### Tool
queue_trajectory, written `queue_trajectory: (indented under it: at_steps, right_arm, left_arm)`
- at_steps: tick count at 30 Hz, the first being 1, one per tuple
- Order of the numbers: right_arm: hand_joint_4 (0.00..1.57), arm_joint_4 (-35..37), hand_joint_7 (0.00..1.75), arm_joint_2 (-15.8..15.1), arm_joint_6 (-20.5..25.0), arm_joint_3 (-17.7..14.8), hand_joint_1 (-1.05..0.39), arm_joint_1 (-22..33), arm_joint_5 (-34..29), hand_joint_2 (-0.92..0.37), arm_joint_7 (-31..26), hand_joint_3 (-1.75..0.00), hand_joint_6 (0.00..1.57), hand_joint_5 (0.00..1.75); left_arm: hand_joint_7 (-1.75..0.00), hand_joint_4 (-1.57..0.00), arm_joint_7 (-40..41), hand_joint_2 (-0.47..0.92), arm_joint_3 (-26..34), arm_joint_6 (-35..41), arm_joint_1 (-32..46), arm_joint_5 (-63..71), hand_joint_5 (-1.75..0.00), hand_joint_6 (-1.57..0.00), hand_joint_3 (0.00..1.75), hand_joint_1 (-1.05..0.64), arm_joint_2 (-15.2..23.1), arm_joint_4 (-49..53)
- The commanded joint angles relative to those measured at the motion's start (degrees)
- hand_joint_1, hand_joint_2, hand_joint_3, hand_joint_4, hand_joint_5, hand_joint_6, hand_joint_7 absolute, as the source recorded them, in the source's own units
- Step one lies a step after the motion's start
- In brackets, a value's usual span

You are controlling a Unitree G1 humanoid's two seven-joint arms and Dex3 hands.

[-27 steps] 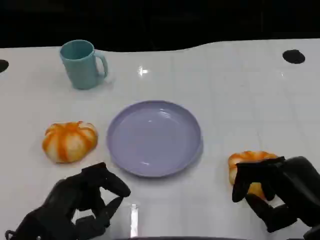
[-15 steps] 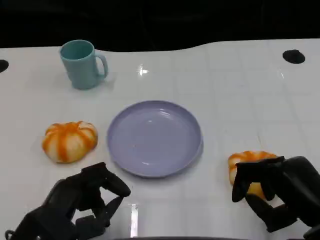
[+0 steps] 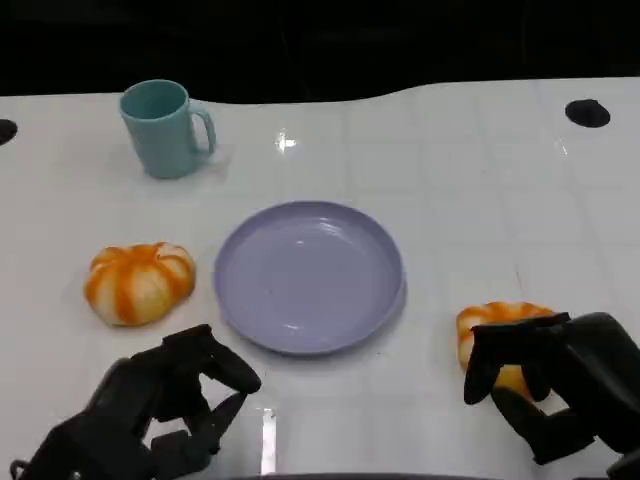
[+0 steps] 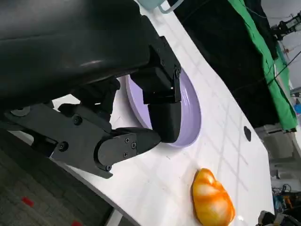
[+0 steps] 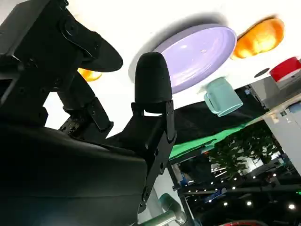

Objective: Grasp the bread from the table and place it into the plate.

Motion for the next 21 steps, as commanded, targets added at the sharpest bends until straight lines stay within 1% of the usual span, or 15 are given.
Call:
queue_trajectory:
  at_steps: [1,3,6,7,8,10,11,12,14,16,17,18,19,20,21]
  right_arm:
    - [1.03,-0.05,1.18,-0.61,-0.30,-0.51,0.02,-0.05,0.07,-0.10,-0.86,-1.42,0.97,1.72]
    - [1.03,-0.38,1.16,-0.46,-0.09,-0.66,0.02,0.12,0.48,-0.10,-0.72,-1.42,0.97,1.71]
    - [1.01,-1.86,1.08,-0.27,1.27,-1.06,0.03,0.60,1.11,-0.11,0.14,-1.38,0.97,1.64]
    - [0.99,-2.69,0.99,-0.15,2.08,-1.25,0.03,0.80,1.01,-0.13,0.31,-1.31,0.97,1.57]
    - [0.98,-3.65,0.85,0.02,3.08,-1.45,0.01,1.03,0.68,-0.16,0.36,-1.23,1.00,1.44]
    - [0.97,-6.08,0.70,0.37,6.08,-1.68,-0.03,1.61,0.03,-0.18,1.13,-1.15,1.03,1.27]
    - [0.95,-7.23,0.62,0.41,7.47,-1.70,-0.06,1.86,-0.19,-0.20,1.69,-1.11,1.02,1.21]
    - [0.93,-8.55,0.58,0.35,8.88,-1.71,-0.08,2.13,-0.45,-0.21,2.49,-1.09,1.02,1.18]
    - [0.85,-10.75,0.47,0.13,10.91,-1.71,-0.12,2.53,-0.81,-0.24,3.87,-1.01,0.98,1.09]
    - [0.81,-13.23,0.35,-0.44,13.16,-1.68,-0.16,2.91,-2.05,-0.31,5.58,-0.89,0.95,0.95]
    - [0.79,-14.23,0.27,-0.67,14.05,-1.66,-0.20,3.06,-2.59,-0.39,6.26,-0.76,0.92,0.84]
    - [0.79,-15.35,0.23,-0.90,14.91,-1.73,-0.22,3.19,-3.05,-0.42,7.06,-0.68,0.91,0.79]
    - [0.75,-16.40,0.18,-1.02,15.69,-1.86,-0.23,3.35,-3.30,-0.46,7.75,-0.61,0.88,0.74]
    - [0.70,-17.31,0.13,-1.05,16.43,-1.98,-0.24,3.49,-3.46,-0.52,8.35,-0.48,0.85,0.67]
    - [0.67,-18.22,0.10,-1.07,17.17,-2.13,-0.25,3.63,-3.60,-0.56,8.90,-0.40,0.83,0.64]
  left_arm:
    - [-1.26,-0.71,-0.10,0.79,0.42,-0.11,0.03,-0.15,-1.75,-0.63,0.69,-0.27,0.66,0.05]
    - [-1.26,-0.71,-0.08,0.79,0.42,0.13,0.07,-0.18,-1.75,-0.63,0.69,-0.27,0.62,-0.03]
    - [-1.26,-0.70,-0.18,0.79,0.44,0.49,0.05,-0.39,-1.75,-0.63,0.69,-0.26,0.57,-0.20]
    - [-1.26,-0.70,-0.23,0.79,0.44,0.52,-0.02,-0.44,-1.75,-0.63,0.69,-0.26,0.58,-0.17]
    - [-1.26,-0.70,-0.22,0.79,0.42,0.39,-0.10,-0.34,-1.75,-0.63,0.69,-0.26,0.62,-0.07]
    - [-1.26,-0.70,-0.20,0.79,0.43,-0.20,-0.24,-0.19,-1.75,-0.63,0.69,-0.26,0.71,0.31]
    - [-1.26,-0.71,-0.19,0.79,0.45,-0.38,-0.28,-0.13,-1.75,-0.64,0.69,-0.27,0.76,0.46]
    - [-1.27,-0.71,-0.15,0.79,0.46,-0.39,-0.30,-0.04,-1.75,-0.64,0.69,-0.27,0.80,0.51]
    - [-1.27,-0.72,-0.09,0.79,0.50,-0.24,-0.31,0.02,-1.75,-0.64,0.69,-0.27,0.83,0.52]
    - [-1.27,-0.72,-0.06,0.79,0.54,-0.05,-0.32,-0.09,-1.75,-0.64,0.69,-0.27,0.72,0.50]
    - [-1.27,-0.72,-0.06,0.79,0.54,-0.04,-0.34,-0.12,-1.75,-0.64,0.69,-0.27,0.71,0.54]
    - [-1.27,-0.72,-0.12,0.79,0.59,-0.07,-0.35,-0.23,-1.75,-0.64,0.69,-0.27,0.71,0.62]
    - [-1.26,-0.71,-0.18,0.79,0.62,-0.08,-0.38,-0.29,-1.75,-0.64,0.69,-0.26,0.73,0.70]
    - [-1.26,-0.70,-0.22,0.79,0.64,-0.15,-0.42,-0.33,-1.75,-0.64,0.69,-0.25,0.74,0.80]
    - [-1.26,-0.70,-0.22,0.79,0.66,-0.22,-0.45,-0.34,-1.75,-0.64,0.69,-0.26,0.73,0.90]
